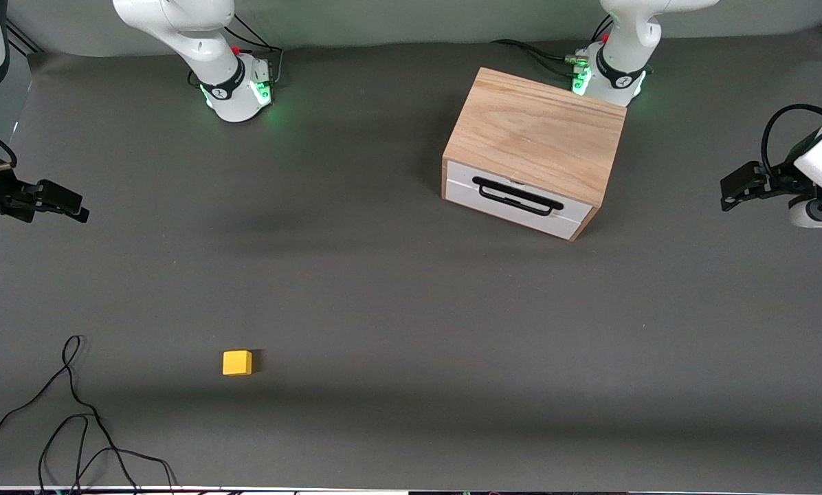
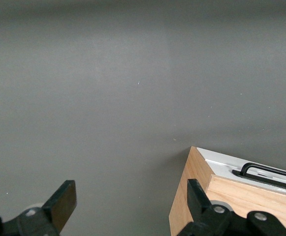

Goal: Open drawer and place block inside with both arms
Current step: 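Move the right gripper toward the yellow cube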

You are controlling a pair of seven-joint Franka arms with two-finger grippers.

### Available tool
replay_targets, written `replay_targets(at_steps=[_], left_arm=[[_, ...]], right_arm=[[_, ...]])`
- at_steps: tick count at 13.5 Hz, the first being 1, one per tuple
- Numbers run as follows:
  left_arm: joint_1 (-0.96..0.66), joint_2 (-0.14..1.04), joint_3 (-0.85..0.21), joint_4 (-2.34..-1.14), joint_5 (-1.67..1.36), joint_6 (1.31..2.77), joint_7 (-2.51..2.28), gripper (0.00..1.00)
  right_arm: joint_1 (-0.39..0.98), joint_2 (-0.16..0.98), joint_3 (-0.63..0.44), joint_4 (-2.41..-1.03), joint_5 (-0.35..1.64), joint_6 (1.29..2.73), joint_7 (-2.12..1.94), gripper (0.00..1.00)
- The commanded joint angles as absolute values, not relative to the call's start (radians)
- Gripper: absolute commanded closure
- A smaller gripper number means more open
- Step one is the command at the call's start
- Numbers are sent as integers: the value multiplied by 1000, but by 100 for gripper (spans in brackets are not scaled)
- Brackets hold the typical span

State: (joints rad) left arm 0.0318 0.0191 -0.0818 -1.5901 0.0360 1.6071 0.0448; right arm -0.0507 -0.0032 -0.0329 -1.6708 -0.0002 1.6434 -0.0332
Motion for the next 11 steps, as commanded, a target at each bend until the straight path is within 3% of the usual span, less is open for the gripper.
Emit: replay_targets(at_steps=[1,11], left_arm=[[26,8,-77,-1605,40,1621,61,0],[26,8,-78,-1606,40,1620,61,0]], right_arm=[[-49,-18,-34,-1667,-21,1626,-54,0],[-48,-29,-29,-1671,-20,1623,-48,0]])
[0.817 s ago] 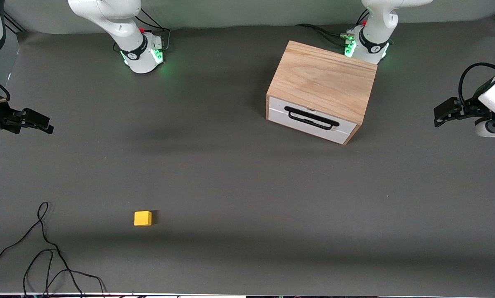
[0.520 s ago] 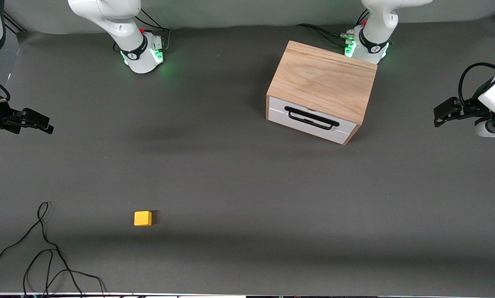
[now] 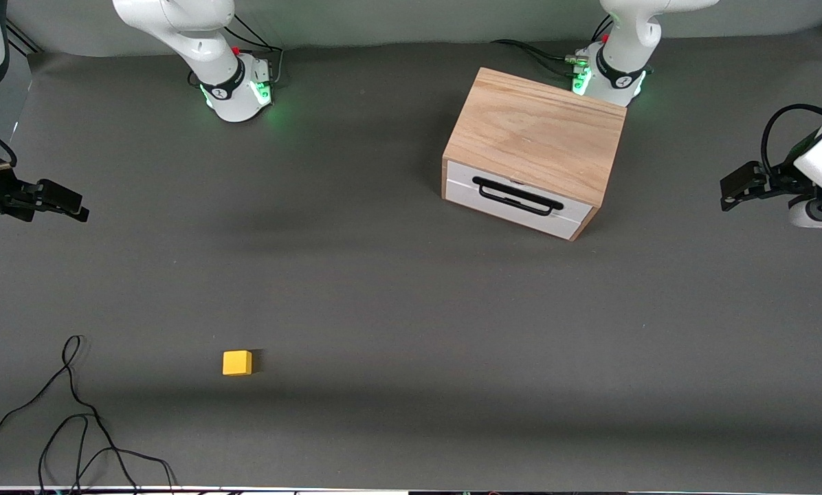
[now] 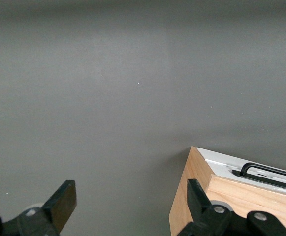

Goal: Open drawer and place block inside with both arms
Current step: 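Move the right gripper toward the yellow cube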

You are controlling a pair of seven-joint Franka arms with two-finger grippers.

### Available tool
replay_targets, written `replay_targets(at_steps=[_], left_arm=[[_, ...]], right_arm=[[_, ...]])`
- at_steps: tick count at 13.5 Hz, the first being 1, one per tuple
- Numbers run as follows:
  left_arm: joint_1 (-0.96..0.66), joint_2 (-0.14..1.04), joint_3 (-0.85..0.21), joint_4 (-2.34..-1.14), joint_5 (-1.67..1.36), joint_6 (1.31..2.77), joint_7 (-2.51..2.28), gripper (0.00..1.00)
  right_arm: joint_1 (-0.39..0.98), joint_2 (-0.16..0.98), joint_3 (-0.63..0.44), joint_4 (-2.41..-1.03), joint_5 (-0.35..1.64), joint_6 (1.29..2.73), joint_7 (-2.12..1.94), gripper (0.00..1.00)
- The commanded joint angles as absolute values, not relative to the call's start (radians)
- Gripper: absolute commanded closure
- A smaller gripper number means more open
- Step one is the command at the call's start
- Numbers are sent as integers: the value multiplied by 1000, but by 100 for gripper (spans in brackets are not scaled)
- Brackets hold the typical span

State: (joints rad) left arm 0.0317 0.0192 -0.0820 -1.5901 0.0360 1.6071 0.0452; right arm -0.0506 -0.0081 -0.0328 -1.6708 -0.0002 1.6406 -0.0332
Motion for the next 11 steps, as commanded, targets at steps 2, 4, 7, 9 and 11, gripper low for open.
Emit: replay_targets(at_steps=[2,4,7,9,11], left_arm=[[26,8,-78,-1606,40,1618,61,0],[26,8,-78,-1605,40,1620,61,0],[26,8,-77,-1606,40,1618,61,0],[26,8,-78,-1606,40,1618,60,0],[26,8,-77,-1606,40,1618,61,0]], right_arm=[[-46,-31,-25,-1678,-20,1621,-37,0],[18,-29,-25,-1680,-11,1612,4,0],[112,-29,-26,-1678,-9,1612,115,0],[114,-26,-26,-1680,-9,1614,117,0],[115,-5,-26,-1671,-6,1634,118,0]])
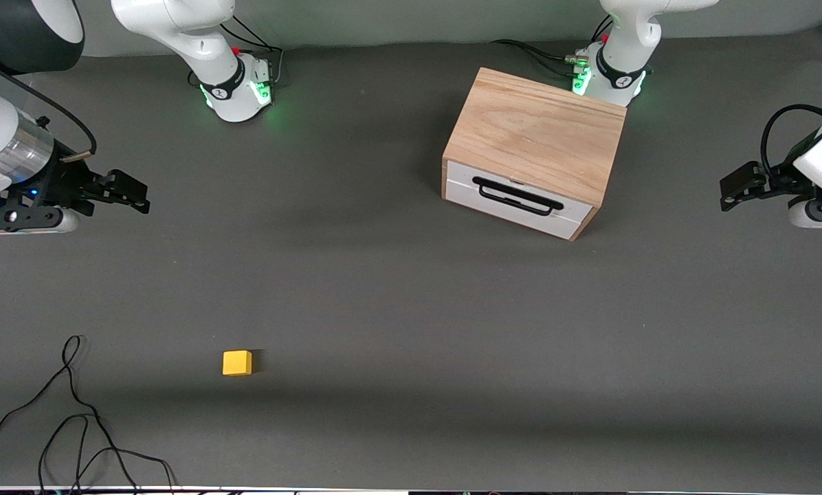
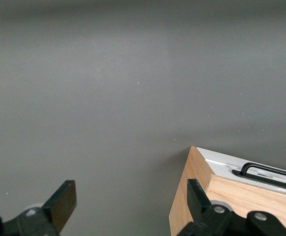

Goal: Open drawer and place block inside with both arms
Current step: 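Move the right gripper toward the yellow cube, then lower the right gripper onto the cube while the left gripper reaches the drawer handle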

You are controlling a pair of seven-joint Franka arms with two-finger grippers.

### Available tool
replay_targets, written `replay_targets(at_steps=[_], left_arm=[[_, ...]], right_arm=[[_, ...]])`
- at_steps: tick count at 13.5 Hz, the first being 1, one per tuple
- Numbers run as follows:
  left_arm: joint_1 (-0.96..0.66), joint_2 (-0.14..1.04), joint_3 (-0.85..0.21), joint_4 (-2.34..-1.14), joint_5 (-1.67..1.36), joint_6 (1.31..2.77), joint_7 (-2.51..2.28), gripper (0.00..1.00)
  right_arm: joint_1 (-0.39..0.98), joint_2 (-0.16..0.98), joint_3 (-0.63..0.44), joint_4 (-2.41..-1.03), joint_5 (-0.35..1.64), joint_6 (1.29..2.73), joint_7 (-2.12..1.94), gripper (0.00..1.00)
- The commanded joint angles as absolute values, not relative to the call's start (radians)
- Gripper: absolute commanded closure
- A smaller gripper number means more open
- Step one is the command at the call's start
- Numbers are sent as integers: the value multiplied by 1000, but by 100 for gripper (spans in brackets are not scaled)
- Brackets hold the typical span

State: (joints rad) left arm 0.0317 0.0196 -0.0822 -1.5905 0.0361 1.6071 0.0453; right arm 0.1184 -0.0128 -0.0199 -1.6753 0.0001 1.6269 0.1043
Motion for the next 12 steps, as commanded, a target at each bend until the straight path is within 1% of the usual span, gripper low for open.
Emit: replay_targets(at_steps=[1,4,6,7,8,10,12], left_arm=[[26,8,-78,-1606,40,1618,61,0],[26,8,-77,-1606,40,1617,60,0],[20,14,-78,-1605,40,1614,72,0],[20,55,-78,-1595,29,1597,107,0],[20,61,-80,-1600,23,1547,129,0],[18,64,-81,-1586,14,1520,103,0],[9,64,-83,-1588,-8,1508,-47,0]], right_arm=[[115,9,-26,-1667,-6,1664,118,0],[117,86,-23,-1639,-3,1745,120,0],[146,191,-23,-1522,-5,1747,121,0],[149,248,-23,-1472,-3,1747,121,0],[150,296,-23,-1432,-2,1747,123,0],[161,389,-23,-1366,11,1753,123,0],[161,460,-25,-1336,12,1813,121,0]])
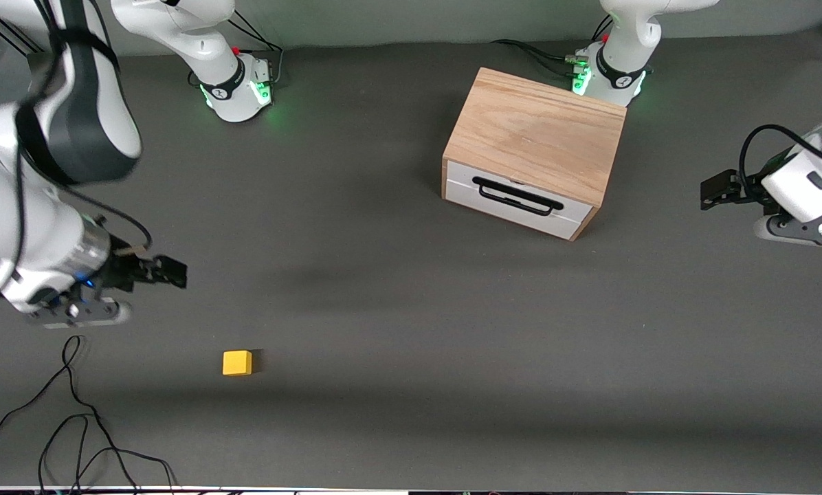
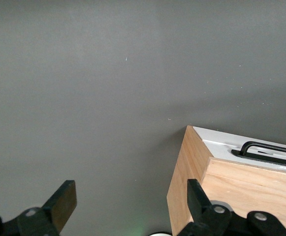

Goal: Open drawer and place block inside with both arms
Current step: 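Lower the right gripper onto the cube while the left gripper reaches the drawer handle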

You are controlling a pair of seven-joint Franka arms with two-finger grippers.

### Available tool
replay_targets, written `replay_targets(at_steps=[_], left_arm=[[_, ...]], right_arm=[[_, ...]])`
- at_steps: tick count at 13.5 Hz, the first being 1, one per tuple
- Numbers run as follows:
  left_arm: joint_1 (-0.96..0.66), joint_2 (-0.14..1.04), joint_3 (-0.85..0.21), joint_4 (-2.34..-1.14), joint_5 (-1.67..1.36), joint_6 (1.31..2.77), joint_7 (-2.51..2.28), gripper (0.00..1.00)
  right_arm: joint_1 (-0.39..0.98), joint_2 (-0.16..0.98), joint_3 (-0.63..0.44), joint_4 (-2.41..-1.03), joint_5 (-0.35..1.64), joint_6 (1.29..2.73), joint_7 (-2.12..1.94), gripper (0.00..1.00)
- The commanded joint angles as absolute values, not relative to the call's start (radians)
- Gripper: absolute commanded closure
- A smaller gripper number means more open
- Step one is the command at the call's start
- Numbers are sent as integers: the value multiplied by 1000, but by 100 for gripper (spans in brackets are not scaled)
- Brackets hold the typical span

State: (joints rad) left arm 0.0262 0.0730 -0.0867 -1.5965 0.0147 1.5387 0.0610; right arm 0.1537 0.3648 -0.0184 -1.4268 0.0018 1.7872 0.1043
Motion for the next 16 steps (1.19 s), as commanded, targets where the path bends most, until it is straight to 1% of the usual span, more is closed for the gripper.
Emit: replay_targets(at_steps=[1,3,7,10,13,16], left_arm=[[-11,66,-86,-1589,-26,1500,-142,0],[-78,83,-89,-1592,-32,1486,-393,0],[-239,172,-89,-1591,-32,1496,-861,0],[-346,268,-89,-1591,-34,1528,-1191,0],[-405,357,-89,-1591,-37,1569,-1430,0],[-454,437,-95,-1591,-35,1617,-1547,0]], right_arm=[[161,486,-25,-1336,12,1851,121,0],[163,541,-25,-1336,12,1925,121,0],[160,665,-25,-1341,14,2100,120,0],[161,727,-25,-1342,12,2172,121,0],[155,813,-25,-1344,14,2253,123,0],[155,848,-25,-1344,12,2287,123,0]])
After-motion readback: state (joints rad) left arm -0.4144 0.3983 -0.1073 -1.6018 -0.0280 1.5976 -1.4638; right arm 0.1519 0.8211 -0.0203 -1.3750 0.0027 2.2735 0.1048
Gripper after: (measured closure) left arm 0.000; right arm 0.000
